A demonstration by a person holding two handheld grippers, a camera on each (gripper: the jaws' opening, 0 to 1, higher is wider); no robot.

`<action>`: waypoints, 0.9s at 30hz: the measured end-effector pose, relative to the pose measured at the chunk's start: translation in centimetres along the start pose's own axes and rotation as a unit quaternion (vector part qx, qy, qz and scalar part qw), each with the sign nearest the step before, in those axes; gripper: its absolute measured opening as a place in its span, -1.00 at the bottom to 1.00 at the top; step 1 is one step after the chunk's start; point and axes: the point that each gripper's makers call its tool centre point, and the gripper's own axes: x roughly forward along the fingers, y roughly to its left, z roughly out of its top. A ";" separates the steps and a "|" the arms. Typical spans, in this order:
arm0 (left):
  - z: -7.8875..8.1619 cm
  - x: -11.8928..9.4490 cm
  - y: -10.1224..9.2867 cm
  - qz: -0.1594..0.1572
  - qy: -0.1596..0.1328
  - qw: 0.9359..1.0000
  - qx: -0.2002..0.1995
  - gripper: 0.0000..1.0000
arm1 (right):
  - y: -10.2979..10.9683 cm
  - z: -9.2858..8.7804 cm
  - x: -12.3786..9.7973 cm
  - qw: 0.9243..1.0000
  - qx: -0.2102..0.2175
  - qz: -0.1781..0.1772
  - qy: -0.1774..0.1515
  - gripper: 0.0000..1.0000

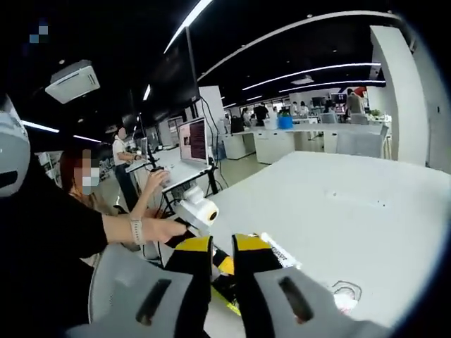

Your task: Arrange the skincare products in the storage area until every visible bottle or jar stands upright without overlapping.

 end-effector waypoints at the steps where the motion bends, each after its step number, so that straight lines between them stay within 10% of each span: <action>1: -0.3 0.0 0.2 0.004 0.002 1.000 -0.010 -1.00 | 0.4 -1.0 0.4 1.000 0.013 0.002 0.005 -0.78; 3: -0.9 0.1 0.5 0.008 0.006 1.000 -0.019 -1.00 | 2.2 -3.0 1.1 0.997 0.060 0.034 0.015 -0.79; 13: -1.9 0.8 0.9 0.012 0.020 0.999 -0.040 -1.00 | 0.3 -10.6 1.6 0.991 0.055 -0.053 0.110 -0.78; 27: -3.3 2.0 2.5 0.066 0.047 0.997 -0.003 -1.00 | -1.7 -15.1 1.9 0.975 0.034 -0.093 0.201 -0.81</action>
